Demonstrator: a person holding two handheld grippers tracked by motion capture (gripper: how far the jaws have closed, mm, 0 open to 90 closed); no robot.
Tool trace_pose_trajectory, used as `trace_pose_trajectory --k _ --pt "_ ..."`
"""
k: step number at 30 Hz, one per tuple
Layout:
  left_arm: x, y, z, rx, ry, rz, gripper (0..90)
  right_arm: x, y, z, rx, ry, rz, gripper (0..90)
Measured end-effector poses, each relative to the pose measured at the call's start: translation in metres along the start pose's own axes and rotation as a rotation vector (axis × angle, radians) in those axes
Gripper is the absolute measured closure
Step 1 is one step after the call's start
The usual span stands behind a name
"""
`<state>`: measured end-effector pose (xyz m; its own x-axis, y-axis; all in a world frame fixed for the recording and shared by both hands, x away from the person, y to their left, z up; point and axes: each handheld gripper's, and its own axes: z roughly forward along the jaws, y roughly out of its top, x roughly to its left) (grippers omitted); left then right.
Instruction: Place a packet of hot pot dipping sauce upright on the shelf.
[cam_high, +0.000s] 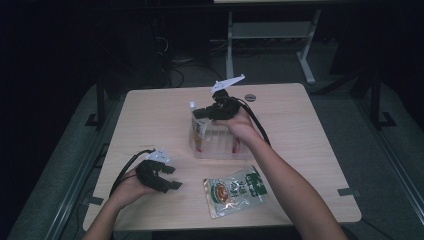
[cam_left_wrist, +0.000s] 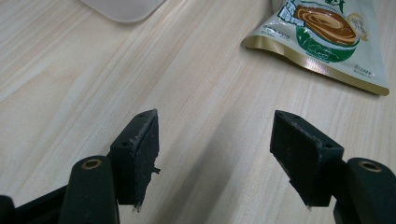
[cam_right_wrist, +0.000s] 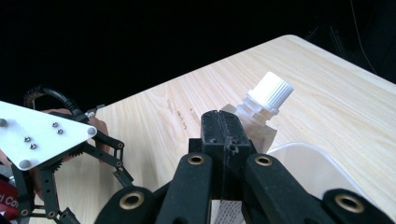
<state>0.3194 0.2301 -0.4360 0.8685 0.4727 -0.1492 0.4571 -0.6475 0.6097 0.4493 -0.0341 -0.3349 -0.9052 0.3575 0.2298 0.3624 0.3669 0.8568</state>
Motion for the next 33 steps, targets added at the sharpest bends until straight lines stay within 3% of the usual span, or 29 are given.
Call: trace_pose_trajectory --k 16,23,26,30,33 --pt "0.0 0.0 0.002 0.007 -0.004 0.003 32.4 0.002 -0.002 0.007 0.074 -0.029 -0.012 89.8" --pt "0.0 0.0 0.002 0.01 -0.003 0.003 32.4 0.004 -0.003 0.007 0.076 -0.037 -0.018 89.4" --pt "0.0 0.0 0.002 0.012 -0.004 0.004 32.4 0.003 -0.003 0.003 0.05 -0.027 -0.008 88.9" --pt "0.0 0.0 0.002 0.009 -0.003 0.004 32.4 0.004 -0.002 -0.003 0.042 -0.008 -0.005 81.3" --pt "0.0 0.0 0.002 0.007 -0.012 0.002 32.8 0.005 -0.002 -0.009 0.032 -0.001 0.001 67.6"
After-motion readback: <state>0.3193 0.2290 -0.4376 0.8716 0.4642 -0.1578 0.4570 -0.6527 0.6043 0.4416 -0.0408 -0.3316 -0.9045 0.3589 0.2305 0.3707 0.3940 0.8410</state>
